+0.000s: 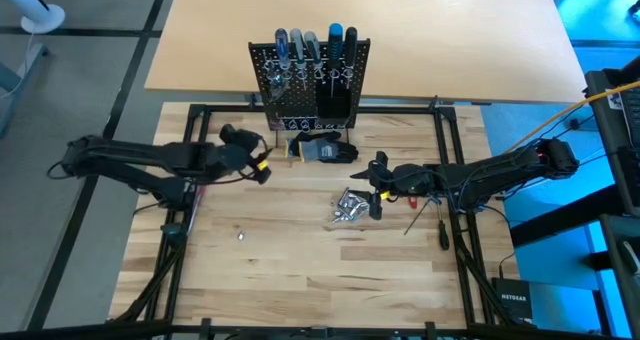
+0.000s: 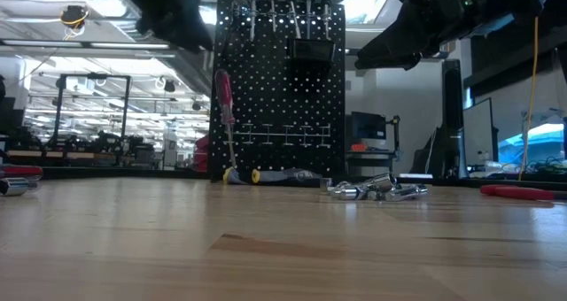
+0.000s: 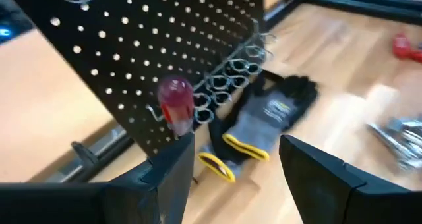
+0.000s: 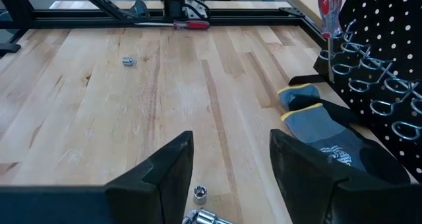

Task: Hang tools onto peg board
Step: Hang the red screwdriver on the pegboard

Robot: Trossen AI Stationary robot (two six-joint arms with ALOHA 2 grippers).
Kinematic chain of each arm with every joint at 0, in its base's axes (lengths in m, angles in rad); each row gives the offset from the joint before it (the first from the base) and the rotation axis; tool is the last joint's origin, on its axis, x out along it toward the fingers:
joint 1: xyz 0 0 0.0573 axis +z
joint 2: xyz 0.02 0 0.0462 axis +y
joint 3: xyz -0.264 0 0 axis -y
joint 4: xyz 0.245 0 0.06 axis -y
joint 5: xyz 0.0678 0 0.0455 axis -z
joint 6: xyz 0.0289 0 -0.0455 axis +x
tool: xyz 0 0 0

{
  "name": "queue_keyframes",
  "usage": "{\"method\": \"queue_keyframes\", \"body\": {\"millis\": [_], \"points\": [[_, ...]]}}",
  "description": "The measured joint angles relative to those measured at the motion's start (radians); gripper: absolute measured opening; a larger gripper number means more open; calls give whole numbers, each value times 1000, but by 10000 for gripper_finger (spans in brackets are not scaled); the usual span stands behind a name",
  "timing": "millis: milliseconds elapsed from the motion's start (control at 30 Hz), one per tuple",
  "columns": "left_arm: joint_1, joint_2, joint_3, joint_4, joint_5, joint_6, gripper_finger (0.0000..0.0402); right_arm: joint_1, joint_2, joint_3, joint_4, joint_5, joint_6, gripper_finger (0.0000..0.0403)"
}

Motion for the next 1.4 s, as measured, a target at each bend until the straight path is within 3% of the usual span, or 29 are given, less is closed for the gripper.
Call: {"method": "queue_keyframes", "body": {"millis": [167, 267, 367, 667, 1000, 1400], "points": [[11, 122, -5, 18, 0, -6, 211, 1, 0, 0, -15, 0, 16, 198], [45, 159, -4, 56, 97, 29, 211, 1, 0, 0, -29, 0, 19, 198], [112, 178, -4, 89, 219, 92, 211, 1, 0, 0, -32, 0, 17, 198], [323, 189, -4, 139, 309, 230, 170, 0, 0, 0, -31, 0, 1, 198], [441, 243, -4, 241, 314, 257, 134, 0, 0, 0, -31, 0, -2, 198], [454, 258, -4, 247, 280, 254, 131, 0, 0, 0, -33, 0, -2, 198]]}}
